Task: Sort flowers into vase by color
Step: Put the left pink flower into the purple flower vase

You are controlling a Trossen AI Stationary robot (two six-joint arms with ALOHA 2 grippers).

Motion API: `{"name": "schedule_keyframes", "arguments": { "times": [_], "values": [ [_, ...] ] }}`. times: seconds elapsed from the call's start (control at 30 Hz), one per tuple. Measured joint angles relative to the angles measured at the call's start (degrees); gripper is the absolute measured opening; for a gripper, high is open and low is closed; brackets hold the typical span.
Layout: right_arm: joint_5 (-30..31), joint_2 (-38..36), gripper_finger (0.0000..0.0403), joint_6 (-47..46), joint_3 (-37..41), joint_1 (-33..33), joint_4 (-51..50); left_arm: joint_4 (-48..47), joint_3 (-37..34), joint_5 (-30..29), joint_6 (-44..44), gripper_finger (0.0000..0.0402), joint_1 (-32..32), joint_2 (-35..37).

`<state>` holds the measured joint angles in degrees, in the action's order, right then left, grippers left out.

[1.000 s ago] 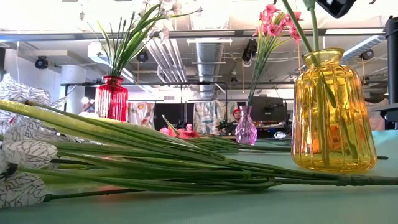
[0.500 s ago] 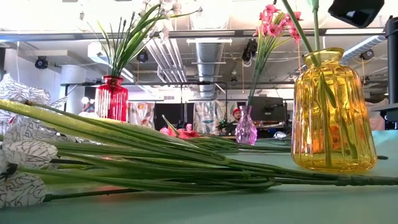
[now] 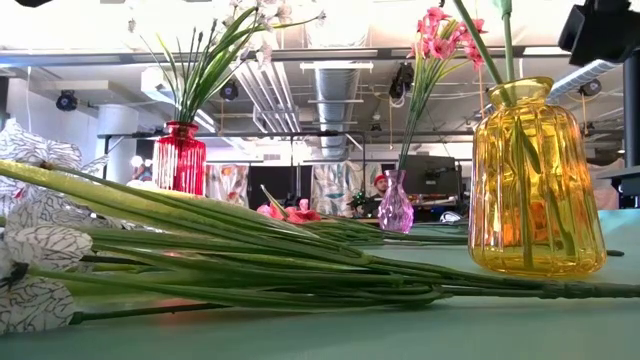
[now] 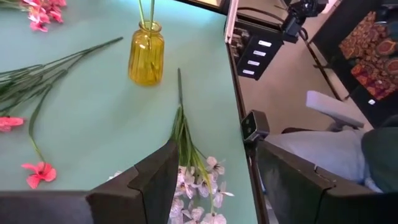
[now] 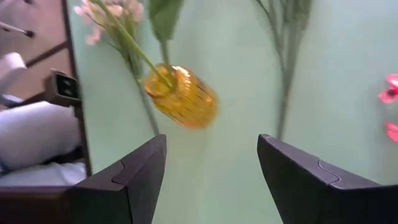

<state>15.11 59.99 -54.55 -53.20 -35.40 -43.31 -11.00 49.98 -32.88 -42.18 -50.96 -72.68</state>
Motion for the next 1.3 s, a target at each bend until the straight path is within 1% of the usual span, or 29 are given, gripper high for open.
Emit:
{"name": "schedule_keyframes", "arguments": {
  "times": [0.2,0.33,0.4,0.5,0.67,0.73,0.83,0.9,1.13,1.3],
  "values": [
    [7.2,0.0,0.0244,3.3,3.0,0.0,0.1,0.0,0.0,0.1,-0.2,0.0204,0.0,0.1],
    [11.5,0.0,0.0244,3.7,8.3,0.0,1.3,0.0,0.0,0.1,-0.6,0.0204,0.0,0.1],
    [13.2,0.0,0.0244,3.6,11.7,0.0,3.8,0.0,0.0,0.1,-0.6,0.0204,0.0,0.1],
    [15.1,0.0,0.0244,3.9,17.3,0.0,12.1,-0.2,0.0,0.5,-0.6,0.0204,0.0,0.1],
    [19.3,0.0,0.0244,8.3,25.6,0.6,30.6,-0.2,0.0,0.7,-0.5,0.0204,0.0,0.1],
    [21.8,0.1,0.0243,9.7,27.6,1.3,34.4,-0.2,0.0,0.7,-0.4,0.0204,0.0,0.1],
    [24.0,0.1,0.0240,11.9,28.8,2.7,36.7,-0.2,0.0,0.7,-0.4,0.0204,0.0,0.1],
    [24.3,0.1,0.0237,13.1,29.0,3.9,36.8,-0.6,0.5,0.7,-0.1,0.0204,0.1,0.1],
    [24.5,0.1,0.0236,21.7,29.0,7.2,43.3,-0.2,3.9,0.6,5.8,0.0204,0.0,-0.2],
    [25.9,0.1,0.0237,25.5,29.3,9.0,44.7,-0.2,4.7,0.6,8.3,0.0204,0.0,-0.9]
  ]
}}
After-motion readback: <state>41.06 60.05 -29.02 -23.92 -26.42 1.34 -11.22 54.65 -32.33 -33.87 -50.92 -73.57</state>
